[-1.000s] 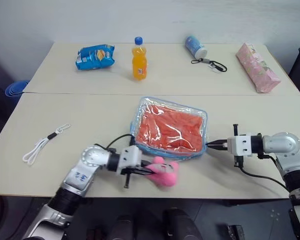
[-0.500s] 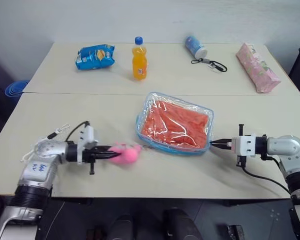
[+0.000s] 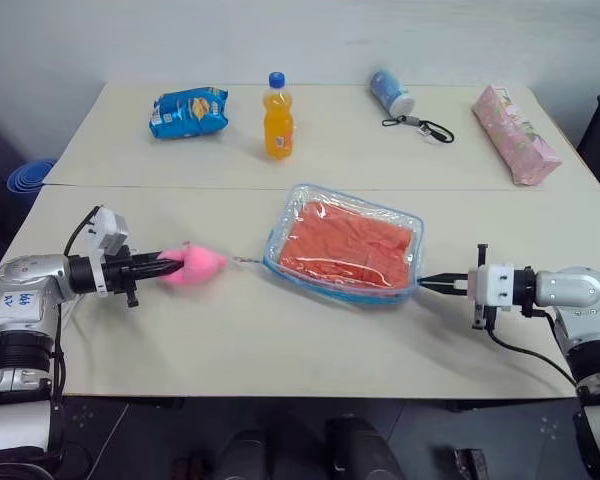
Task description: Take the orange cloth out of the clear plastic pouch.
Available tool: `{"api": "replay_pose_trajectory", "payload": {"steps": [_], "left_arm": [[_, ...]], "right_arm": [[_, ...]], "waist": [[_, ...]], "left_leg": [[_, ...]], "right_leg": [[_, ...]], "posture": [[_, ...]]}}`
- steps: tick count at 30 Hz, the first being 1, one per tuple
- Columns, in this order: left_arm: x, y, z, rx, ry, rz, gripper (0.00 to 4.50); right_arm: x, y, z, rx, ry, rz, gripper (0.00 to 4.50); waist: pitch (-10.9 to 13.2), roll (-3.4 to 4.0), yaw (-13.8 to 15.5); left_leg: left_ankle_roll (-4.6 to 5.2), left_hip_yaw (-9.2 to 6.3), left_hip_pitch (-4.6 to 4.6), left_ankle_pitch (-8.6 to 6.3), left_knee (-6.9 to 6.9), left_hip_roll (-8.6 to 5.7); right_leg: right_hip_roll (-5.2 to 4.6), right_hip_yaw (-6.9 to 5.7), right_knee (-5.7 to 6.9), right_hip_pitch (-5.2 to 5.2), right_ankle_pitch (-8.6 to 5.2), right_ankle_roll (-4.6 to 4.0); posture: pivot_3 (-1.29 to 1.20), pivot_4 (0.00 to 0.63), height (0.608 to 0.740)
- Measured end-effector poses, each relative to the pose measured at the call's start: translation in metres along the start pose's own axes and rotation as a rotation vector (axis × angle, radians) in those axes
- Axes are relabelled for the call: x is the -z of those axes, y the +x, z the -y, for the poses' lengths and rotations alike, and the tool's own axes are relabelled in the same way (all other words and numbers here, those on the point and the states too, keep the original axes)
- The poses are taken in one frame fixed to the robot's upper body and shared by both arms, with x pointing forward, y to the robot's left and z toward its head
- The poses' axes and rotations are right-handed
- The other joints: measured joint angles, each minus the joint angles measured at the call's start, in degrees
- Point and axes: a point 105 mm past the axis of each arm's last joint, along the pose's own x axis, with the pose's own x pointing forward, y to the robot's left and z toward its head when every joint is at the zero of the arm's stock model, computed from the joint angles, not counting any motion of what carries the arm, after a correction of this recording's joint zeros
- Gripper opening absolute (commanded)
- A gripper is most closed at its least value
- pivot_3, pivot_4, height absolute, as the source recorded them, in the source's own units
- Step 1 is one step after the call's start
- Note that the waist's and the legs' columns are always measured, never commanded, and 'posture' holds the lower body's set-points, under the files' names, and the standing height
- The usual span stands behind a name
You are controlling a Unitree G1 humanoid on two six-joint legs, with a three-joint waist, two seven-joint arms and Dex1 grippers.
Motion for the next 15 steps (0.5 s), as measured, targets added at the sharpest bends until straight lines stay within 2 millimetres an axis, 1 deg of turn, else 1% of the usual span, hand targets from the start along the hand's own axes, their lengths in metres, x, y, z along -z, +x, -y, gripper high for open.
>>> {"api": "replay_pose_trajectory", "payload": {"steps": [1, 2, 4, 6, 8, 10, 12, 13, 14, 15], "left_arm": [[0.000, 0.000, 0.001, 0.005, -0.003, -0.003, 1.57], [0.000, 0.001, 0.003, 0.013, -0.006, -0.007, 1.88], [-0.004, 0.004, 0.011, 0.051, 0.020, -0.023, 2.48], [-0.005, 0.001, 0.016, 0.074, 0.055, -0.051, 3.05], [-0.011, -0.002, 0.022, 0.110, 0.126, -0.073, 3.61], [-0.018, -0.005, 0.025, 0.135, 0.195, -0.082, 3.62], [-0.031, -0.003, 0.029, 0.174, 0.310, -0.095, 3.62], [-0.036, 0.000, 0.030, 0.192, 0.353, -0.100, 3.79], [-0.041, 0.004, 0.032, 0.207, 0.376, -0.094, 3.97], [-0.049, 0.015, 0.036, 0.233, 0.403, -0.068, 4.22]], "right_arm": [[-0.002, -0.001, 0.000, 0.006, 0.059, 0.027, 0.42], [-0.006, -0.001, -0.001, 0.007, 0.111, 0.054, 0.59], [-0.016, -0.006, -0.009, -0.011, 0.193, 0.088, 1.22], [-0.023, -0.012, -0.018, -0.027, 0.241, 0.093, 1.86], [-0.033, -0.025, -0.031, -0.028, 0.324, 0.089, 2.50], [-0.039, -0.035, -0.044, -0.028, 0.399, 0.078, 3.17], [-0.049, -0.045, -0.062, -0.009, 0.476, 0.064, 3.66], [-0.054, -0.048, -0.068, 0.006, 0.495, 0.062, 4.04], [-0.058, -0.049, -0.068, 0.032, 0.502, 0.070, 4.33], [-0.064, -0.051, -0.068, 0.065, 0.500, 0.082, 4.50]], "waist": [[0.00, 0.00, 0.02], [0.00, 0.00, 0.11], [0.00, 0.00, 0.20], [0.00, 0.00, 0.30], [0.00, 0.00, 0.68], [0.00, -0.01, 1.14], [0.00, -0.02, 1.67], [0.00, -0.02, 1.70], [0.00, -0.02, 1.73], [0.00, -0.02, 1.77]], "left_leg": [[0.00, 0.00, -0.01, 0.00, 0.00, 0.00], [0.00, -0.05, -0.03, 0.00, 0.01, 0.00], [0.00, -0.06, -0.07, 0.00, 0.01, 0.00], [-0.02, -0.09, -0.10, -0.02, -0.01, 0.00], [-0.01, -0.10, -0.13, -0.03, -0.02, -0.01], [-0.03, -0.11, -0.13, -0.04, -0.03, -0.01], [-0.01, -0.08, -0.13, -0.05, -0.03, -0.02], [-0.01, -0.07, -0.08, -0.05, -0.03, -0.02], [0.03, -0.07, -0.08, -0.07, -0.02, -0.03], [0.19, -0.06, -0.06, -0.14, 0.00, -0.05]], "right_leg": [[-0.01, 0.00, 0.01, -0.01, 0.00, 0.00], [-0.01, -0.03, -0.01, -0.01, 0.00, 0.00], [-0.03, -0.04, -0.03, -0.05, 0.00, 0.00], [-0.03, -0.05, -0.12, -0.07, 0.00, 0.00], [-0.05, -0.07, -0.18, -0.09, 0.00, 0.00], [-0.05, -0.07, -0.25, -0.09, 0.00, 0.00], [-0.04, -0.03, -0.32, -0.06, 0.00, 0.00], [-0.04, -0.02, -0.34, 0.01, 0.00, 0.00], [-0.04, -0.02, -0.34, 0.04, 0.00, 0.00], [-0.04, 0.03, -0.33, 0.07, 0.00, 0.01]], "posture": [[0.00, 0.150, 0.740], [0.00, 0.150, 0.740], [0.00, 0.150, 0.740], [0.00, 0.150, 0.740], [0.00, 0.150, 0.740], [0.00, 0.150, 0.740], [0.00, 0.150, 0.740], [0.00, 0.150, 0.740], [0.00, 0.150, 0.740], [0.00, 0.150, 0.740]]}}
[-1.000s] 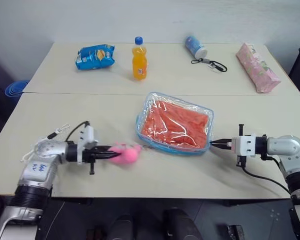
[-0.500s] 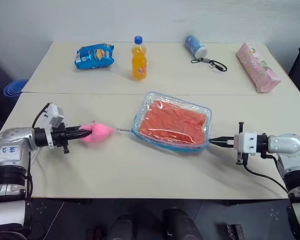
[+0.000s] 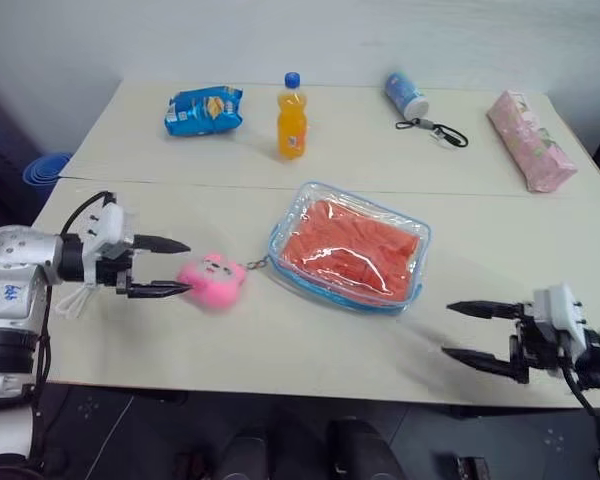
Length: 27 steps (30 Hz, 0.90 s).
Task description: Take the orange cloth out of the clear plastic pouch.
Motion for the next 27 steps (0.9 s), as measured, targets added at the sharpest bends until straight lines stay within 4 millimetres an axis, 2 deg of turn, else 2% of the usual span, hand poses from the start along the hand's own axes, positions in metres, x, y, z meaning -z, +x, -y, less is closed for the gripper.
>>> {"api": "replay_pose_trajectory", "payload": {"steps": [1, 4, 7, 10, 12, 15, 21, 27], "left_arm": [[-0.003, 0.004, 0.000, 0.008, 0.011, 0.013, 4.43], [-0.023, 0.070, 0.000, 0.116, 0.170, 0.124, 4.49], [-0.015, 0.107, 0.002, 0.188, 0.224, 0.107, 4.49], [-0.013, 0.129, -0.002, 0.214, 0.315, 0.085, 4.49], [-0.012, 0.137, -0.006, 0.212, 0.345, 0.075, 4.49], [-0.009, 0.144, -0.012, 0.197, 0.361, 0.058, 3.90], [0.004, 0.142, -0.014, 0.217, 0.388, -0.004, 2.15], [0.003, 0.144, -0.014, 0.225, 0.344, 0.022, 0.31]], "right_arm": [[-0.002, 0.000, 0.000, 0.009, -0.002, 0.006, 4.50], [-0.016, 0.009, -0.013, 0.071, -0.035, 0.077, 4.50], [-0.016, 0.014, -0.027, 0.082, -0.027, 0.075, 4.50], [-0.014, 0.019, -0.035, 0.094, -0.018, 0.076, 4.50], [-0.016, 0.021, -0.037, 0.101, -0.032, 0.074, 4.50], [-0.016, 0.022, -0.038, 0.128, -0.034, 0.077, 4.50], [-0.009, 0.021, -0.039, 0.180, -0.030, 0.045, 4.50], [-0.007, 0.021, -0.038, 0.198, -0.029, 0.049, 4.50]], "waist": [[0.00, 0.01, 0.09], [-0.01, -0.01, 1.06], [0.02, -0.08, 1.01], [0.05, -0.13, 0.83], [0.06, -0.14, 0.66], [0.09, -0.20, 0.79], [0.09, -0.20, 0.82], [0.09, -0.20, 1.14]], "left_leg": [[0.13, 0.00, 0.01, -0.05, 0.00, -0.01], [0.13, 0.02, 0.06, -0.05, 0.08, -0.04], [-0.05, 0.13, 0.02, 0.05, 0.07, -0.03], [-0.04, 0.24, -0.02, 0.05, 0.08, -0.03], [-0.03, 0.22, -0.01, 0.05, 0.10, -0.03], [-0.04, 0.18, -0.01, 0.05, 0.11, -0.03], [-0.02, 0.20, -0.02, 0.04, 0.11, -0.03], [-0.02, 0.18, -0.02, 0.04, 0.13, -0.03]], "right_leg": [[0.00, 0.00, -0.01, 0.04, 0.01, 0.01], [0.06, 0.00, -0.02, 0.11, 0.06, 0.10], [0.15, 0.08, 0.05, -0.03, 0.06, 0.12], [0.17, 0.15, 0.05, -0.10, 0.06, 0.12], [0.17, 0.14, 0.07, -0.09, 0.07, 0.13], [0.18, 0.11, 0.09, -0.10, 0.07, 0.13], [0.17, 0.11, 0.09, -0.10, 0.07, 0.13], [0.17, 0.09, 0.13, -0.10, 0.07, 0.13]], "posture": [[0.00, 0.150, 0.740], [0.00, 0.150, 0.740], [0.00, 0.150, 0.740], [0.00, 0.150, 0.740], [0.00, 0.150, 0.740], [0.00, 0.150, 0.740], [0.00, 0.150, 0.740], [0.00, 0.150, 0.740]]}}
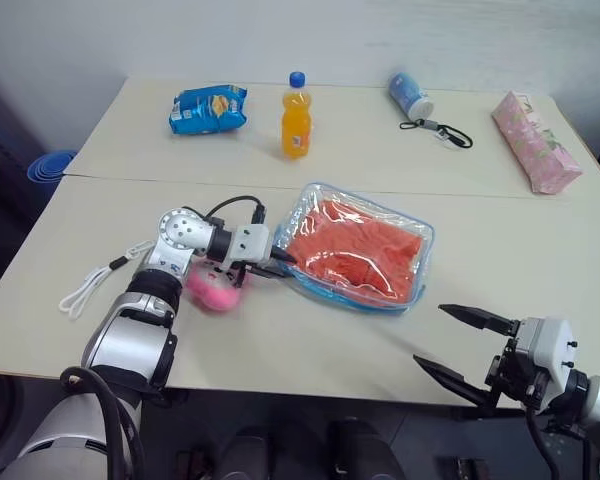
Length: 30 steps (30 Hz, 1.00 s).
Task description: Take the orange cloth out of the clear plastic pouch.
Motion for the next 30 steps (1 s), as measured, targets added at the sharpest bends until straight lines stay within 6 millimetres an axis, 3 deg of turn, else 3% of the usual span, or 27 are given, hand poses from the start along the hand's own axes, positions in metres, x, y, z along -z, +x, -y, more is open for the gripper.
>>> {"api": "replay_pose_trajectory", "payload": {"steps": [1, 11, 14, 19, 23, 30], "left_arm": [[0.000, -0.001, -0.001, -0.004, -0.016, 0.009, 0.01], [-0.002, -0.010, -0.014, -0.109, -0.238, 0.102, 0.01], [-0.014, -0.013, -0.020, -0.143, -0.352, 0.179, 0.01], [-0.032, -0.006, 0.000, -0.128, -0.566, 0.244, 0.01], [-0.050, -0.005, 0.003, -0.169, -0.675, 0.229, 0.01], [-0.053, -0.002, 0.015, -0.205, -0.762, 0.179, 0.01]], "right_arm": [[0.001, 0.000, -0.001, 0.001, 0.002, 0.000, 4.50], [0.002, 0.006, -0.005, -0.027, 0.021, 0.004, 4.50], [-0.002, 0.024, -0.014, -0.086, 0.044, 0.014, 4.50], [-0.007, 0.059, -0.016, -0.103, 0.013, 0.019, 4.50], [-0.011, 0.088, -0.012, -0.098, -0.030, 0.023, 4.50], [0.003, 0.121, 0.015, -0.007, -0.163, -0.091, 4.50]], "waist": [[0.00, 0.00, 0.00], [0.00, 0.00, 0.00], [0.00, 0.01, -0.33], [0.00, 0.01, -1.29], [-0.01, 0.01, -1.25], [-0.04, 0.06, -1.24]], "left_leg": [[0.00, 0.00, 0.00, 0.00, 0.00, 0.00], [0.00, -0.05, -0.01, 0.00, 0.12, 0.00], [-0.01, -0.11, -0.02, 0.01, 0.15, 0.02], [-0.12, -0.21, -0.11, 0.05, 0.15, 0.05], [-0.17, -0.22, -0.27, 0.07, 0.30, 0.04], [-0.20, -0.19, -0.89, 0.09, 0.65, 0.00]], "right_leg": [[0.00, 0.00, 0.01, 0.00, 0.00, 0.00], [0.00, -0.01, 0.09, 0.00, 0.00, 0.00], [-0.03, -0.01, 0.14, 0.00, 0.00, 0.00], [-0.06, -0.01, 0.14, -0.08, 0.00, 0.00], [-0.05, 0.00, 0.25, -0.28, 0.00, 0.00], [-0.05, -0.02, 0.50, -0.85, 0.00, -0.01]], "posture": [[0.00, 0.150, 0.740], [0.00, 0.150, 0.740], [0.00, 0.150, 0.740], [0.00, 0.150, 0.740], [0.00, 0.150, 0.740], [0.00, 0.150, 0.740]]}}
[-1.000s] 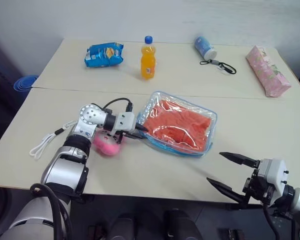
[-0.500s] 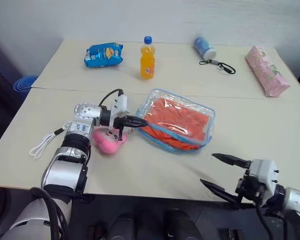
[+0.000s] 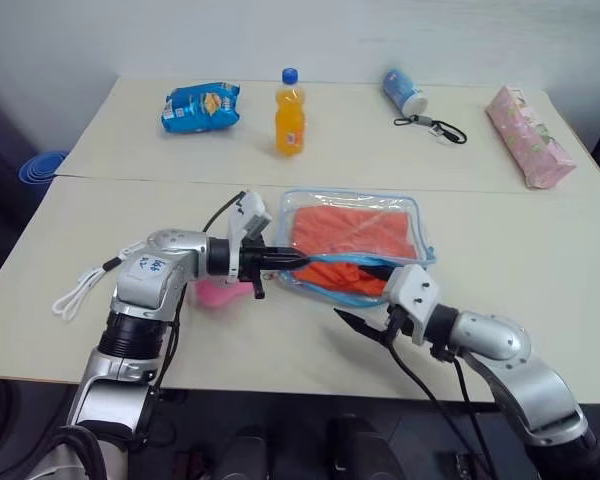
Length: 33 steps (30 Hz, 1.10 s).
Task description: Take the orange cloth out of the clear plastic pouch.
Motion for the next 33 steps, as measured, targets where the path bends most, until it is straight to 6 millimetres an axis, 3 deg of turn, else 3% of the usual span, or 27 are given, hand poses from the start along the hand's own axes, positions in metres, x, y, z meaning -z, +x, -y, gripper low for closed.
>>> {"api": "replay_pose_trajectory", "payload": {"steps": [3, 6, 9, 19, 33], "left_arm": [[0.000, 0.000, 0.001, -0.010, 0.001, 0.002, 0.01], [-0.001, 0.001, 0.002, -0.014, 0.003, 0.007, 0.00], [0.000, 0.001, 0.003, -0.014, 0.007, -0.003, 0.00], [-0.002, 0.003, 0.006, -0.011, 0.018, 0.008, 0.00], [-0.002, 0.005, 0.007, -0.009, 0.009, 0.013, 0.00]], "right_arm": [[0.000, 0.010, 0.011, 0.042, 0.000, -0.008, 4.50], [-0.004, 0.017, 0.018, 0.069, -0.005, -0.005, 3.88], [-0.003, 0.018, 0.022, 0.086, -0.011, -0.021, 2.93], [0.014, 0.020, 0.010, -0.004, -0.131, -0.135, 2.93], [0.013, 0.043, 0.034, 0.057, -0.308, -0.177, 2.93]], "waist": [[0.00, 0.00, -0.01], [0.00, 0.00, -0.02], [0.00, 0.00, -0.02], [0.00, 0.00, -0.07], [0.00, 0.00, -0.22]], "left_leg": [[0.00, 0.01, -0.01, 0.00, 0.02, 0.00], [0.00, 0.00, 0.00, 0.00, 0.02, 0.00], [0.00, 0.02, -0.01, 0.00, 0.02, -0.01], [0.00, 0.02, -0.01, 0.00, 0.02, -0.01], [-0.01, 0.06, 0.01, 0.00, 0.06, -0.01]], "right_leg": [[-0.01, 0.01, 0.00, 0.00, 0.00, 0.00], [0.00, -0.01, 0.03, -0.01, 0.00, 0.00], [0.00, 0.00, 0.00, 0.00, 0.00, 0.00], [0.00, 0.00, 0.01, 0.00, 0.00, 0.00], [0.00, 0.02, 0.04, 0.00, 0.00, 0.00]], "posture": [[0.00, 0.150, 0.740], [0.00, 0.150, 0.740], [0.00, 0.150, 0.740], [0.00, 0.150, 0.740], [0.00, 0.150, 0.740]]}}
